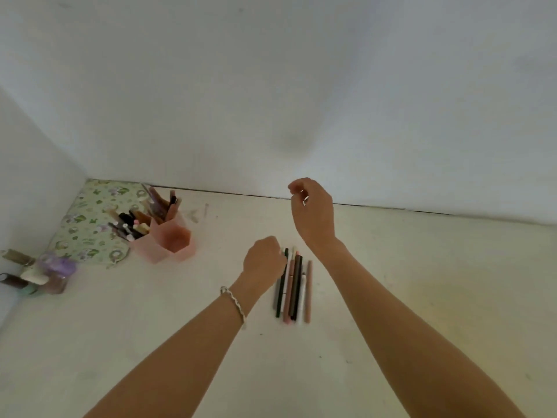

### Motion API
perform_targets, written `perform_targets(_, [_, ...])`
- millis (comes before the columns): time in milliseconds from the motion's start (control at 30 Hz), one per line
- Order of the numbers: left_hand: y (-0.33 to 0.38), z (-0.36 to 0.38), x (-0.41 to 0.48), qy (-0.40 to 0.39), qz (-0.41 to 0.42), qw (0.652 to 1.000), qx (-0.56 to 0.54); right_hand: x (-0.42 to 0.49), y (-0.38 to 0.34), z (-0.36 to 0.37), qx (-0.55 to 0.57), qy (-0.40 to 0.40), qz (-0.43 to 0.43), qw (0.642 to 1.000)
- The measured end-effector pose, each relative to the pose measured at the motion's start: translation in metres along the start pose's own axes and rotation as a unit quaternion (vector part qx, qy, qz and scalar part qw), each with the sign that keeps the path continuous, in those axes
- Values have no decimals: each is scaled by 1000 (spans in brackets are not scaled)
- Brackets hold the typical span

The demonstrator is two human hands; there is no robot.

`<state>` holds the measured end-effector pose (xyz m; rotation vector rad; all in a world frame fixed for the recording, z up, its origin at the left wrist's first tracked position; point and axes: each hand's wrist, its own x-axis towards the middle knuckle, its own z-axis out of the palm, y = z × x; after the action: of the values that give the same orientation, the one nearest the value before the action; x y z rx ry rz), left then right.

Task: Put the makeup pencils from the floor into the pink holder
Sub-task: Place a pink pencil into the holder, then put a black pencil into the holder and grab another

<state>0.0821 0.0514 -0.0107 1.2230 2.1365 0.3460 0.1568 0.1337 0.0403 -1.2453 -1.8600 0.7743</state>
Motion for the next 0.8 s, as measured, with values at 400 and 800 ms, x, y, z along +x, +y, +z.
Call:
perform_targets(400, [0,36,9,-26,-72,997,-13,-21,55,-29,-11,-13,77,997])
perform_targets(800, [-11,-47,17,197,30,947,-252,-36,62,26,-292,-242,117,918])
